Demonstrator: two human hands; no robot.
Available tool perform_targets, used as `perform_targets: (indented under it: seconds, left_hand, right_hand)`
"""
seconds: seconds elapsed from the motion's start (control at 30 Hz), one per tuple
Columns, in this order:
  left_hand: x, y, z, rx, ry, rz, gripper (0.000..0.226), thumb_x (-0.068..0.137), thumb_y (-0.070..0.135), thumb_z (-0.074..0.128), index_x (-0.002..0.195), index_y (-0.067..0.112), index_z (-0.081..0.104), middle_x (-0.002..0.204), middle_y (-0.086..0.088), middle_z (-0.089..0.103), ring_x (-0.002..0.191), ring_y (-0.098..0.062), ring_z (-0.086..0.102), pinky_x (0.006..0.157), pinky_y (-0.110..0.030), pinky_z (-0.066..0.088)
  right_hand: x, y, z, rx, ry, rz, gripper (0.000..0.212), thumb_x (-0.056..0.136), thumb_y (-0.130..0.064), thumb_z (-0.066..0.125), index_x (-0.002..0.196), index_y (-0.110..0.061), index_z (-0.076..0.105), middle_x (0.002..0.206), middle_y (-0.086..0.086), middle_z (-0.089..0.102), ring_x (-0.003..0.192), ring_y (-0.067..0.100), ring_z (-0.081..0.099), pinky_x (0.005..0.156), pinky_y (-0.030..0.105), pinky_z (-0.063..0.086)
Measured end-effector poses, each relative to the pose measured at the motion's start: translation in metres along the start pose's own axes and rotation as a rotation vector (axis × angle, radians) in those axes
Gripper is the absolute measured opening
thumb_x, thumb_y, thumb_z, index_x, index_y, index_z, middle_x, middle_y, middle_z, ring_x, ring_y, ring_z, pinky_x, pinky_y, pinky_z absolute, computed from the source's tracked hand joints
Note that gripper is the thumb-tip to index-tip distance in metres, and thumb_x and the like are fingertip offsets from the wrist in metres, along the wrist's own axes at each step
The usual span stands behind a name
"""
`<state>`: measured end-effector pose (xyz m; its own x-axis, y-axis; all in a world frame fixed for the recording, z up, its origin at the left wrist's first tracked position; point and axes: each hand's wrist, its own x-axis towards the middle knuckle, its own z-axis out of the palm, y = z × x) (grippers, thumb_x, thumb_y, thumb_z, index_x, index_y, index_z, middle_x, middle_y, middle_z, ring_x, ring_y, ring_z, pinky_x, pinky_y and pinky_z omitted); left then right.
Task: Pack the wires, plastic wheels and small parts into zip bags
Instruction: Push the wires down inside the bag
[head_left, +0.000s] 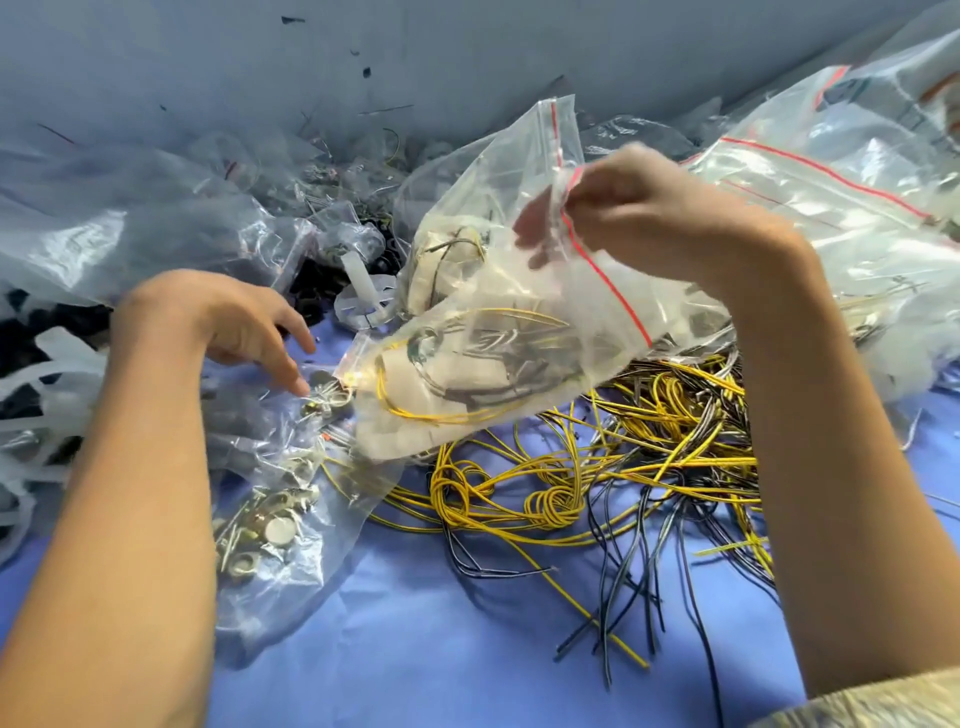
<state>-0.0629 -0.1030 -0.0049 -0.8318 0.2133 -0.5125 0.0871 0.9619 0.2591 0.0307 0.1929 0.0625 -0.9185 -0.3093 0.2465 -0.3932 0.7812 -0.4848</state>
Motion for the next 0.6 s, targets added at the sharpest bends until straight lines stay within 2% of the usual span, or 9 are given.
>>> perform_targets:
  seconds: [0.07,0.13,0.2,0.27,0.33,0.4,0.47,0.5,0.6]
  left_hand:
    - [0.001,0.006,0.004,0.046,-0.013,-0.018,0.033,0.067,0.024,0.084,0.095,0.016,0.068,0.077,-0.005,0.059,0.046,-0.010,0.045,0.041,-0.016,0.031]
    - [-0.001,0.013,0.004,0.078,-0.039,0.009,0.027,0.071,0.024,0.081,0.090,0.008,0.071,0.069,-0.008,0.055,0.052,-0.015,0.042,0.046,-0.021,0.030]
    - [-0.009,0.018,-0.001,0.088,-0.035,0.042,0.021,0.076,0.023,0.077,0.084,0.006,0.071,0.063,-0.006,0.052,0.054,-0.018,0.038,0.049,-0.024,0.027]
    - [-0.023,0.023,-0.010,0.122,-0.002,0.085,0.020,0.076,0.031,0.076,0.079,0.012,0.071,0.062,-0.007,0.053,0.056,-0.020,0.039,0.053,-0.026,0.030]
    - [-0.039,0.028,-0.021,0.159,0.070,0.128,0.028,0.070,0.050,0.074,0.077,0.023,0.073,0.074,-0.006,0.068,0.065,-0.022,0.054,0.065,-0.031,0.043]
    - [-0.055,0.034,-0.031,0.174,0.183,0.167,0.043,0.055,0.075,0.067,0.073,0.036,0.073,0.077,0.010,0.071,0.076,-0.015,0.065,0.078,-0.034,0.051]
    - [-0.068,0.036,-0.036,0.169,0.268,0.254,0.067,0.035,0.096,0.054,0.073,0.043,0.070,0.070,0.019,0.068,0.076,-0.007,0.062,0.078,-0.032,0.049]
    - [-0.071,0.035,-0.038,0.157,0.318,0.312,0.073,0.030,0.099,0.048,0.075,0.045,0.068,0.068,0.021,0.066,0.075,-0.008,0.061,0.077,-0.033,0.047]
    - [-0.073,0.032,-0.044,0.067,0.523,0.513,0.051,0.055,0.084,0.052,0.084,0.045,0.068,0.071,0.020,0.068,0.072,-0.006,0.063,0.065,-0.032,0.048]
  right_hand:
    - [0.002,-0.010,0.003,0.182,0.192,-0.012,0.026,0.079,-0.010,0.041,0.081,0.010,0.058,0.091,0.037,0.060,0.089,0.050,0.059,0.074,0.051,0.052]
    - [0.001,-0.021,0.008,0.386,0.242,-0.017,0.017,0.087,-0.010,0.042,0.074,-0.001,0.050,0.084,0.030,0.056,0.082,0.046,0.060,0.064,0.037,0.052]
    - [-0.001,-0.026,0.008,0.504,0.240,-0.035,0.018,0.099,-0.018,0.044,0.083,-0.009,0.044,0.081,0.017,0.055,0.074,0.034,0.062,0.065,0.028,0.050]
    - [-0.002,-0.026,0.011,0.342,0.207,-0.054,0.016,0.097,-0.028,0.049,0.101,-0.014,0.041,0.077,0.001,0.059,0.071,0.019,0.063,0.072,0.024,0.048]
    - [-0.003,-0.025,0.014,0.157,0.174,-0.077,0.036,0.094,-0.026,0.055,0.124,-0.021,0.037,0.079,-0.009,0.061,0.068,0.014,0.061,0.070,0.015,0.043]
    - [-0.002,-0.024,0.017,0.069,0.173,-0.083,0.052,0.092,-0.022,0.055,0.139,-0.029,0.034,0.083,-0.015,0.060,0.067,0.011,0.059,0.064,0.007,0.039]
    - [0.001,-0.022,0.021,0.020,0.140,-0.053,0.047,0.093,-0.020,0.054,0.137,-0.031,0.043,0.089,-0.016,0.063,0.071,0.007,0.063,0.058,0.002,0.035]
    - [0.002,-0.021,0.022,0.004,0.106,-0.027,0.040,0.093,-0.019,0.054,0.131,-0.030,0.051,0.095,-0.013,0.065,0.078,0.008,0.066,0.056,0.002,0.036]
    - [0.004,-0.016,0.026,-0.082,-0.007,0.014,0.033,0.091,-0.010,0.054,0.119,-0.027,0.064,0.104,-0.004,0.067,0.085,0.011,0.067,0.057,0.003,0.039]
